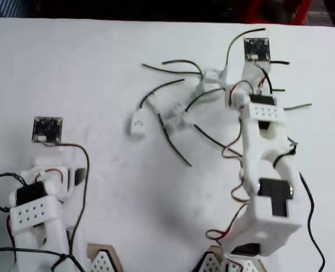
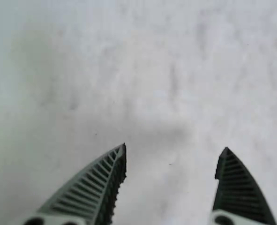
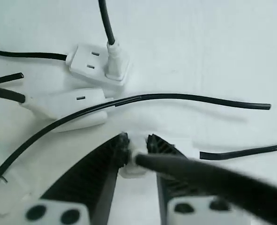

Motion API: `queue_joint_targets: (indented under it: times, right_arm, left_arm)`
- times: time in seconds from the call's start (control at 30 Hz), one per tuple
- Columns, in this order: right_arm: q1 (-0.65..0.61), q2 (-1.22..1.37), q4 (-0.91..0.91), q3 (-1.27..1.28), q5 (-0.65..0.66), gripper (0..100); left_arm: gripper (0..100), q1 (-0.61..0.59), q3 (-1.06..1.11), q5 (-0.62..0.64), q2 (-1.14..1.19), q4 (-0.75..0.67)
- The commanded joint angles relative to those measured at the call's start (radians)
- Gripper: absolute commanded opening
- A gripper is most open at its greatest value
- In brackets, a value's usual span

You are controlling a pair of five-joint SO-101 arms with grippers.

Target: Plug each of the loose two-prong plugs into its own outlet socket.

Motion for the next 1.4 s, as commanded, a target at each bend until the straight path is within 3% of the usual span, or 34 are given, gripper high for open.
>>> queue_joint_targets:
  times: [0.0,0.23,0.43,0.67,1.0,1.37]
  right_arm:
    - [0.015,0.019,0.074,-0.13,0.008,13.8]
    - [-0.027,-0.001,0.354,-0.313,-0.144,13.9]
    - [-0.165,-0.061,0.564,-0.336,-0.272,13.8]
    - [-0.334,-0.062,0.674,-0.334,-0.43,13.8]
    - [-0.456,-0.059,0.559,-0.276,-0.674,13.7]
    - [-0.455,-0.059,0.371,-0.118,-0.744,13.7]
  left_arm:
    - [31,-0.008,0.002,0.002,-0.021,-0.015]
    - [31,-0.008,0.002,0.002,-0.021,-0.017]
    - [31,-0.008,0.002,0.002,-0.021,-0.017]
    - [31,-0.008,0.002,0.002,-0.021,-0.017]
    - [31,-0.008,0.002,-0.002,-0.021,-0.017]
    - [31,-0.008,0.002,-0.005,-0.021,-0.017]
